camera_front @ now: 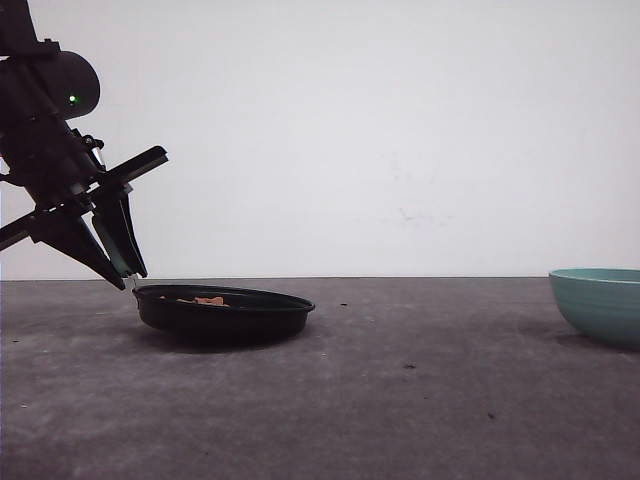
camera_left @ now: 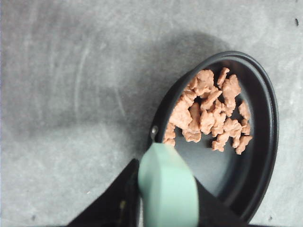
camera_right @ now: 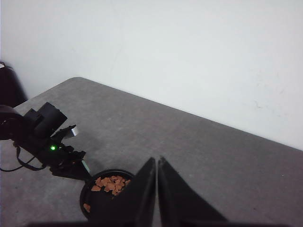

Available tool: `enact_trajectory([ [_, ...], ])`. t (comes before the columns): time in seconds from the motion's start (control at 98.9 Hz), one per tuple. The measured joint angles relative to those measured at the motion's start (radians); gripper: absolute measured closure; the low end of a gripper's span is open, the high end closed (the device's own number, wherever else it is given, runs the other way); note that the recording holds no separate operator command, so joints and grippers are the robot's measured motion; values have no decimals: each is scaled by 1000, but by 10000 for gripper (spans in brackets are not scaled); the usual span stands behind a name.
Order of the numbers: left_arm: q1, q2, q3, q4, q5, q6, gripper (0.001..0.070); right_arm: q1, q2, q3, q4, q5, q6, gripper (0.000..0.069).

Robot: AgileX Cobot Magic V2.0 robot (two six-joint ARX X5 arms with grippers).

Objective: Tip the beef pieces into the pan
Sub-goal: 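Lower the pan to the table and open the left gripper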

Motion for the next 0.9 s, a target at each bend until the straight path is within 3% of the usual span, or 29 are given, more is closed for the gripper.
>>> enact_trajectory([
  [0.263,3,20,0,-24,6,-2,637,0,0,0,0,-1,8,687],
  [0.324,3,22,0,-33,7,-2,560,0,0,0,0,-2,14,687],
  [0.475,7,22,0,-38,8,-10,284,1,0,0,0,-3,27,687],
  [0.708,19,22,1,-40,22,-36,23,1,0,0,0,-3,30,687],
  [0.9,37,-6,1,11,21,-60,15,1,0,0,0,-3,30,687],
])
